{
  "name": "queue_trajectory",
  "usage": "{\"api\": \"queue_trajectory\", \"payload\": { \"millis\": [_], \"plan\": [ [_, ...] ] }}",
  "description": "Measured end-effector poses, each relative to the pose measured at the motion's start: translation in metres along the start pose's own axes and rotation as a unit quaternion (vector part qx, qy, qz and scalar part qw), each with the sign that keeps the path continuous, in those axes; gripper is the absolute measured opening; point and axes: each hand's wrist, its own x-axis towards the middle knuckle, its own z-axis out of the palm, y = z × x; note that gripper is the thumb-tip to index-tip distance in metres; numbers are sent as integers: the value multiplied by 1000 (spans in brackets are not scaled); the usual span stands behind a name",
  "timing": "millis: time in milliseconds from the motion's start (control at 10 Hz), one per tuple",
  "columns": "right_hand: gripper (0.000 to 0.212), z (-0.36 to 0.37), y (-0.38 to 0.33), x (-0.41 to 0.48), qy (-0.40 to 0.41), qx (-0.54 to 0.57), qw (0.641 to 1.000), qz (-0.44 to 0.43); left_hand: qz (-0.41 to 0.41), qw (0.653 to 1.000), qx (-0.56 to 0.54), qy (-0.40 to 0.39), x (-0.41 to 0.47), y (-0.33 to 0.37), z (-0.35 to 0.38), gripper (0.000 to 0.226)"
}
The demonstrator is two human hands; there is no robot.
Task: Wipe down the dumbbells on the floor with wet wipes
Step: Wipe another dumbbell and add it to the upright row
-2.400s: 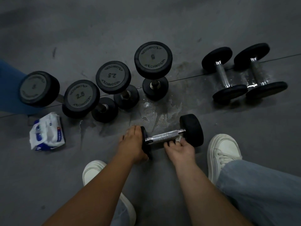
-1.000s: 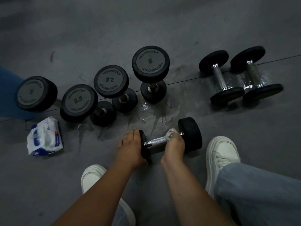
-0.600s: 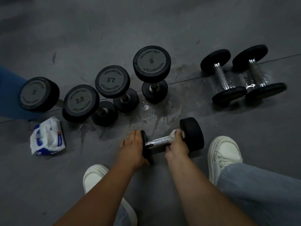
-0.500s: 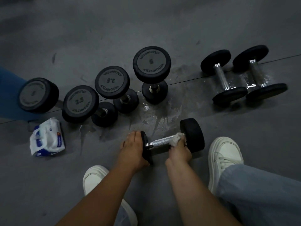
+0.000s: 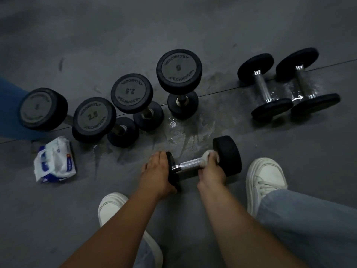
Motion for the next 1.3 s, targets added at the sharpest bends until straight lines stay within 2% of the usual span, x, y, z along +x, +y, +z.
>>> {"api": "queue_trajectory", "payload": {
  "millis": [100, 200, 300, 400, 500, 600, 700, 800, 900, 1000, 1100, 1200, 1300],
  "plan": [
    [31, -43, 19, 5, -83, 71, 988, 106, 6, 1000, 2, 7, 0, 1, 1, 118],
    [33, -48, 18, 9, -158, 91, 965, 188, 6, 1000, 5, 7, -1, 0, 3, 120],
    [23, -18, -9, 5, -163, 55, 978, 122, 9, 1000, 0, 11, -1, 1, 2, 120],
    [28, -13, -20, -8, -117, 51, 986, 108, 3, 1000, -4, -2, -2, 1, 1, 120],
    [22, -4, -21, -23, -94, 116, 985, 83, 5, 1000, -10, 5, 1, 0, 1, 117],
    [34, 0, -23, -30, -69, 61, 994, 62, 10, 1000, 0, 3, 1, -1, 2, 120],
    [34, -11, -11, -21, -67, -13, 997, -37, 6, 1000, -4, 0, 1, -1, 1, 124],
    [41, -9, -11, -19, -73, -9, 997, -32, 6, 1000, -2, 4, 1, 0, 2, 125],
    [50, 7, -19, -19, -29, 30, 999, 30, 8, 1000, 4, 3, 1, -1, 2, 124],
    [51, -1, -16, -19, -35, 2, 999, 3, 8, 1000, 0, 12, 0, -1, 3, 120],
    [37, -25, 4, -13, -49, 6, 998, -36, 13, 1000, 2, 21, 1, -2, 4, 116],
    [24, -41, 15, -16, -37, 19, 998, 55, 14, 1000, 2, 17, 1, -2, 4, 116],
    [28, -39, 3, -20, -72, 33, 991, 110, 12, 1000, -3, 20, 0, -2, 4, 116]
  ]
}}
